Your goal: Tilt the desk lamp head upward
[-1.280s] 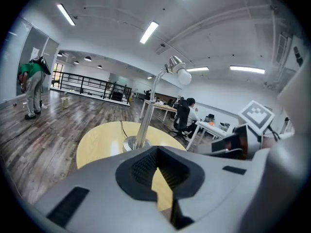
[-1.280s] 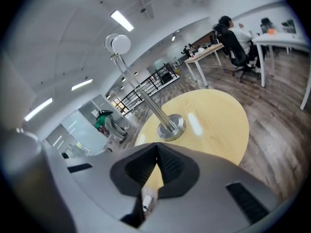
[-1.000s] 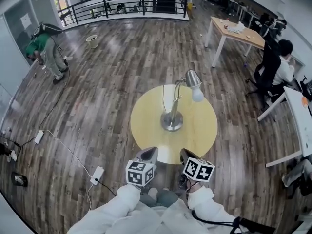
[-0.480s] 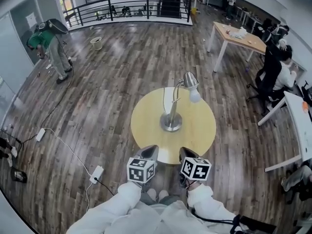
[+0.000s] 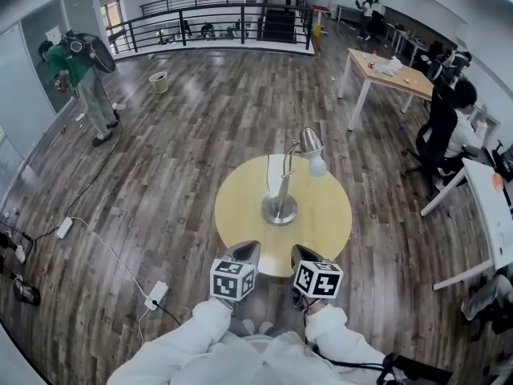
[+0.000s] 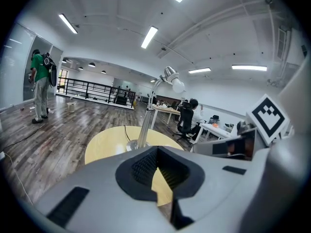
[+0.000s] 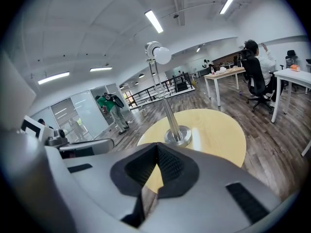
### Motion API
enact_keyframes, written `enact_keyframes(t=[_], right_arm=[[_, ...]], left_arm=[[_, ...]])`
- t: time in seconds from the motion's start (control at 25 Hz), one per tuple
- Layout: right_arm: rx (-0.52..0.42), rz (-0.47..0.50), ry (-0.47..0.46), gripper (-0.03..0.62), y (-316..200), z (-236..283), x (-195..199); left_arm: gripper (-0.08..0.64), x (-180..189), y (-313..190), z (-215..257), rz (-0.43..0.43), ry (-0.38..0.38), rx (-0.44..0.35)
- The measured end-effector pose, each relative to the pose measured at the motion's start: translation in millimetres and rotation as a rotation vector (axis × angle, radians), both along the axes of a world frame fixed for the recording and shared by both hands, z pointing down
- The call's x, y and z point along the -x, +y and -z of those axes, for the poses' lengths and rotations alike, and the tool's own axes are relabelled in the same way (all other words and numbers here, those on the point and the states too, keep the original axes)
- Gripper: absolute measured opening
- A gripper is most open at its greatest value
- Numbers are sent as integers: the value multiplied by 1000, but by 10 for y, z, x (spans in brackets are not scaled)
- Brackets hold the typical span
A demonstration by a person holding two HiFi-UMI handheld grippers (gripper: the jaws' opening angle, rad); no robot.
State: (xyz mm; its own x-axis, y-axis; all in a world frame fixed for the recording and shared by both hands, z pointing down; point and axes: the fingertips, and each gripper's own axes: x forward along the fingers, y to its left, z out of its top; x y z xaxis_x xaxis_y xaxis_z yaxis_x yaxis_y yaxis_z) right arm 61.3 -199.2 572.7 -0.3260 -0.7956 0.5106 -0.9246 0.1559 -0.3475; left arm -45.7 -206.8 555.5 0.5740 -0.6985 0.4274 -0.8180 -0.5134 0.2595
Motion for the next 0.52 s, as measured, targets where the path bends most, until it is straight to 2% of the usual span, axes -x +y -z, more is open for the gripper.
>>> enact_keyframes(t=[0.52], right_arm=[[14,15,13,12,-25,-12,103]], left_arm=[[3,73,38,-34,-14,-24,22]])
